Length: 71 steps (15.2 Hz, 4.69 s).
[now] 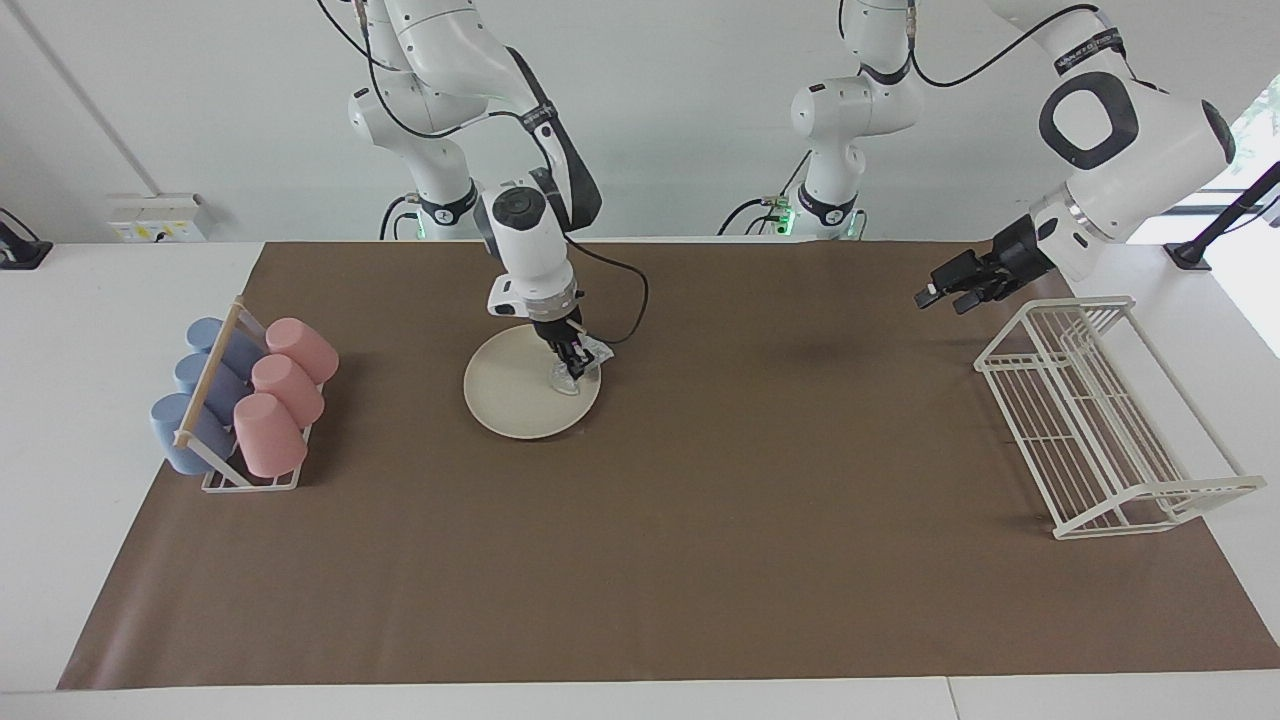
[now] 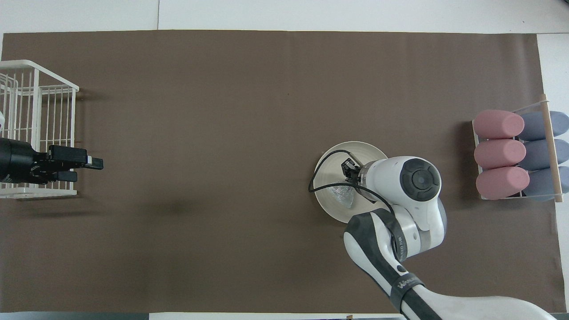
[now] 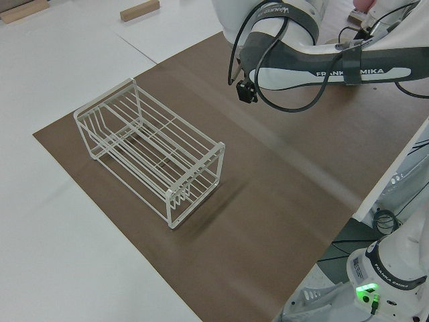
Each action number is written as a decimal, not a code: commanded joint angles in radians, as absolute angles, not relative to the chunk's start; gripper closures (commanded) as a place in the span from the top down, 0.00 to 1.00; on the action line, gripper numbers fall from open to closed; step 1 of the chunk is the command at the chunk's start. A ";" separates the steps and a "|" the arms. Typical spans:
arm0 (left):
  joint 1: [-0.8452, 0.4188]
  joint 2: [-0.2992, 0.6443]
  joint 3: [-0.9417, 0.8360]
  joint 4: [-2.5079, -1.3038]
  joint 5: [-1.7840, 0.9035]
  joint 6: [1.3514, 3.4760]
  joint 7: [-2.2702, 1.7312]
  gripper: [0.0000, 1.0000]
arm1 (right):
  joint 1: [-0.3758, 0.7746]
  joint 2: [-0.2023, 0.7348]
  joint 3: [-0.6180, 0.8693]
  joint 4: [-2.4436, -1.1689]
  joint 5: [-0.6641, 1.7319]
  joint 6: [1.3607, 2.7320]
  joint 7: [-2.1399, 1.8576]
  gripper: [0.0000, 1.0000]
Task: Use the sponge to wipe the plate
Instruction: 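Rub the sponge around the white plate with the right gripper, then carry the sponge back toward the left gripper with the right gripper, then grasp the sponge with the left gripper while the right gripper releases it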
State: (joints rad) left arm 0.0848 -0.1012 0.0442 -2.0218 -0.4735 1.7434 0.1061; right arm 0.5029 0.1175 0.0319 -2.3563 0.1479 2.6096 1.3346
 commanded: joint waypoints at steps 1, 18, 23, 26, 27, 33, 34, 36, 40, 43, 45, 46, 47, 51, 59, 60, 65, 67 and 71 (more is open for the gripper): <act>0.072 -0.109 0.049 -2.022 -0.448 1.756 0.084 1.00 | 0.473 0.161 0.032 -2.381 0.167 2.629 1.287 0.00; 0.072 -0.112 0.049 -2.029 -0.446 1.769 0.078 1.00 | 0.454 0.147 0.034 -2.385 0.167 2.635 1.275 0.00; 0.072 -0.110 0.049 -2.029 -0.446 1.772 0.078 1.00 | 0.454 0.132 0.035 -2.280 0.178 2.550 1.416 0.00; 0.072 -0.112 0.046 -2.029 -0.448 1.770 0.090 1.00 | 0.459 0.201 0.040 -1.951 0.181 2.243 1.593 0.00; 0.072 -0.112 0.045 -2.028 -0.448 1.772 0.084 1.00 | 0.459 0.221 0.040 -1.878 0.181 2.203 1.639 0.00; 0.090 -0.126 0.054 -2.028 -0.679 1.684 0.081 1.00 | 0.567 0.420 0.040 -1.443 0.169 2.034 2.030 0.00; 0.089 -0.127 0.054 -2.031 -0.730 1.680 0.083 1.00 | 0.587 0.461 0.037 -1.383 0.161 2.019 2.101 0.00; 0.084 -0.132 0.054 -2.039 -0.836 1.667 0.087 1.00 | 0.650 0.567 0.032 -1.234 0.156 1.996 2.239 0.00; 0.025 -0.166 0.048 -2.134 -1.014 1.684 0.219 1.00 | 0.722 0.627 0.028 -1.149 0.078 1.985 2.351 0.00; -0.034 -0.152 0.048 -2.219 -1.115 1.759 0.420 1.00 | 0.749 0.630 0.034 -1.152 0.048 1.994 2.356 0.00; -0.066 -0.108 0.049 -2.217 -1.126 1.802 0.474 1.00 | 0.749 0.630 0.034 -1.152 0.048 1.996 2.358 0.00; -0.064 -0.094 0.051 -2.215 -1.126 1.802 0.509 1.00 | 0.747 0.630 0.034 -1.151 0.048 1.996 2.358 0.00; -0.057 -0.078 0.051 -2.209 -1.126 1.801 0.528 1.00 | 0.747 0.630 0.034 -1.152 0.048 1.994 2.358 0.00; -0.074 -0.051 0.049 -2.200 -1.129 1.862 0.531 1.00 | 0.747 0.630 0.032 -1.150 0.048 1.997 2.358 0.00; -0.124 -0.031 0.048 -2.192 -1.169 1.956 0.529 0.92 | 0.746 0.630 0.032 -1.154 0.048 2.006 2.358 0.00; -0.127 -0.028 0.048 -2.192 -1.172 1.965 0.526 0.92 | 0.746 0.630 0.034 -1.154 0.049 2.008 2.358 0.00; -0.132 -0.008 0.048 -2.169 -1.170 1.976 0.523 0.77 | 0.746 0.630 0.034 -1.155 0.049 2.008 2.358 0.00; -0.140 -0.009 0.046 -2.171 -1.172 1.985 0.522 0.26 | 0.746 0.630 0.034 -1.155 0.048 2.008 2.358 0.00; -0.140 -0.009 0.046 -2.171 -1.173 1.997 0.520 0.00 | 0.746 0.630 0.034 -1.155 0.049 2.008 2.358 0.00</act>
